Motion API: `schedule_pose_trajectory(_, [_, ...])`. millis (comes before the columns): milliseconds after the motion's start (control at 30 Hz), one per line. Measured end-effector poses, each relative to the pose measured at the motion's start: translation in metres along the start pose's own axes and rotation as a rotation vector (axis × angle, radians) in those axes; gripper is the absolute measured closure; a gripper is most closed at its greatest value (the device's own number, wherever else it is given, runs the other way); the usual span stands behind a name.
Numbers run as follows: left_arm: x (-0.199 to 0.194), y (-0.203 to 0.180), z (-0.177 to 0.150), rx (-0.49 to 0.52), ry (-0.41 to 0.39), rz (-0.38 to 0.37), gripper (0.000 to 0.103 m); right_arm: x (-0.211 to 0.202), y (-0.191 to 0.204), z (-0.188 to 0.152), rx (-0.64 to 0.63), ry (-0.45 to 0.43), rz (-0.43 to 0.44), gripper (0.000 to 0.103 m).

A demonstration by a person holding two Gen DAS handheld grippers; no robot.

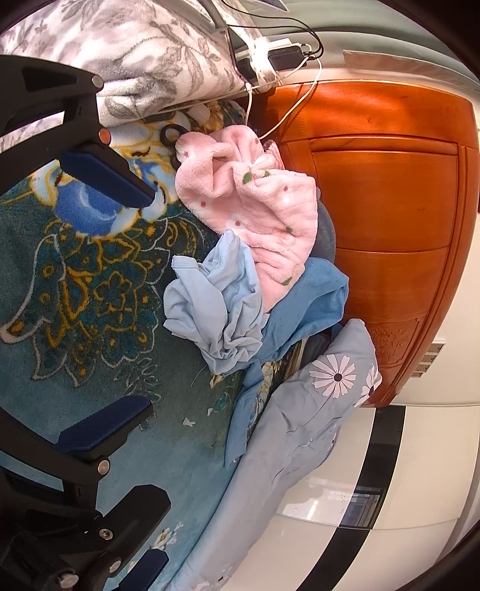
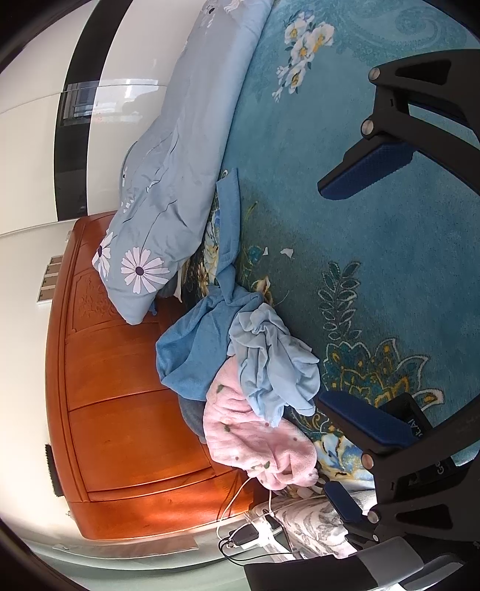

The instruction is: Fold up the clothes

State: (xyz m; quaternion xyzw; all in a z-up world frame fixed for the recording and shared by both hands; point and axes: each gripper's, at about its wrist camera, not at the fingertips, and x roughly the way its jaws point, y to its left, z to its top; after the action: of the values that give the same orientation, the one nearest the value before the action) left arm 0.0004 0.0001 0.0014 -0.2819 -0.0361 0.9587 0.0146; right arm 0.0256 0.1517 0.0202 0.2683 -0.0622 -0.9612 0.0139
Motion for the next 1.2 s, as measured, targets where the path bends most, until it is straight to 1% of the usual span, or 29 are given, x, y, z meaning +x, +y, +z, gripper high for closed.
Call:
schedule_pose_trajectory(133, [-0.001,0.000,0.001,0.010,-0.008,0.004,0.000,-0.002,-0.002,0.003,-0.001,0.006,-0.006,0.000])
schedule_pose_trajectory(267, [-0.002,0.000,0.002,0.020,-0.016,0.008,0.000,-0.005,0.007,0.000,-0.016,-0.007,-0.016,0.000])
schedule_pose_trajectory(400, [-0.001,0.007,0.003,-0.009,-0.023,0.028,0.000,-0.002,0.012,0.002,-0.022,-0.014,-0.019,0.000])
schedule_pose_trajectory(467, [-0.001,0.011,0.003,-0.024,-0.033,0.050,0.000,-0.005,0.003,0.002,-0.015,-0.014,-0.013,0.000])
schedule_pose_trajectory(567, [-0.004,0.018,0.003,-0.053,-0.061,0.070,0.000,-0.002,-0.007,0.000,0.011,-0.001,-0.029,0.000])
schedule_pose_trajectory(667, [-0.007,0.023,0.005,-0.079,-0.088,0.074,0.000,0.000,-0.012,-0.001,0.039,0.009,-0.028,0.000])
schedule_pose_trajectory(767, [-0.009,0.023,0.005,-0.086,-0.104,0.075,0.000,0.001,-0.012,-0.002,0.033,0.019,-0.022,0.000])
schedule_pose_trajectory(900, [-0.008,0.019,0.005,-0.075,-0.099,0.074,0.000,0.002,-0.007,-0.003,0.012,0.025,-0.023,0.000])
schedule_pose_trajectory(1200, [-0.008,0.014,0.004,-0.061,-0.086,0.064,0.000,0.003,-0.006,-0.003,0.012,0.030,-0.023,0.000])
